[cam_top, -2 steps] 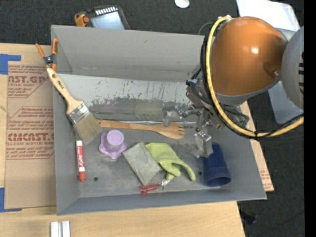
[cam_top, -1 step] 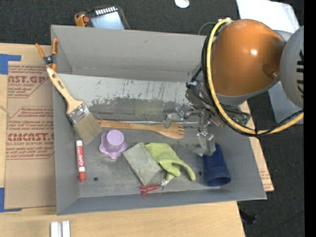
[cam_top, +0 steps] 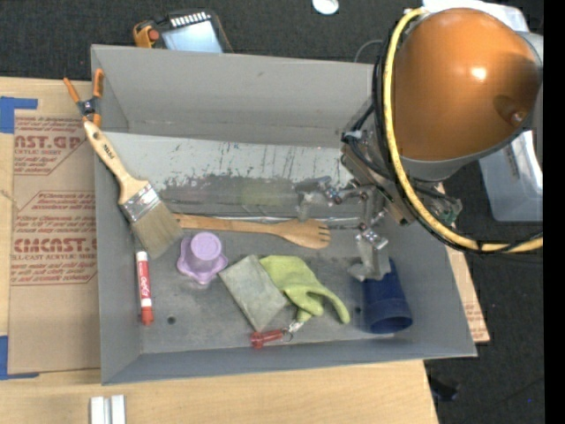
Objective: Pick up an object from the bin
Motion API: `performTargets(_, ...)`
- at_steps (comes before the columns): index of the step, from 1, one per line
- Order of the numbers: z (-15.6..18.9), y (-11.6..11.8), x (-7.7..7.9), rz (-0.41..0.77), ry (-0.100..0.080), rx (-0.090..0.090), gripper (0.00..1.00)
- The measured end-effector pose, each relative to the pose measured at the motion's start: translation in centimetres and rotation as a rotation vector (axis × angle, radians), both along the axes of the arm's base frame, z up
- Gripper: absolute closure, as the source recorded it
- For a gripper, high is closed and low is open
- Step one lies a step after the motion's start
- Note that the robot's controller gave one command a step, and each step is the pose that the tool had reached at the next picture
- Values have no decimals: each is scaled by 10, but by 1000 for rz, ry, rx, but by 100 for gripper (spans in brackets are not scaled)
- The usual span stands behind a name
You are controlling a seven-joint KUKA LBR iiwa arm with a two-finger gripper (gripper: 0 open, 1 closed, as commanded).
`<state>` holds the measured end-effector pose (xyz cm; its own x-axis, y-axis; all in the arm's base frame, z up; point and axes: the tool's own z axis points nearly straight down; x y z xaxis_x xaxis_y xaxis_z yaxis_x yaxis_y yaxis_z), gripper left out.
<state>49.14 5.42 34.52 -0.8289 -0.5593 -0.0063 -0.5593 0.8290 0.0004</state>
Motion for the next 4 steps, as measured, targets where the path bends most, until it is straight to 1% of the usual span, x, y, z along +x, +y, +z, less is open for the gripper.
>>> performTargets(1,-5,15,29,-11,-2,1,0)
performTargets(2,-83,-12,-10,-106,3,1,0)
performTargets(3,-150,-56,9,-154,-14,4,0)
performTargets(4,-221,-34,7,43,-20,2,0)
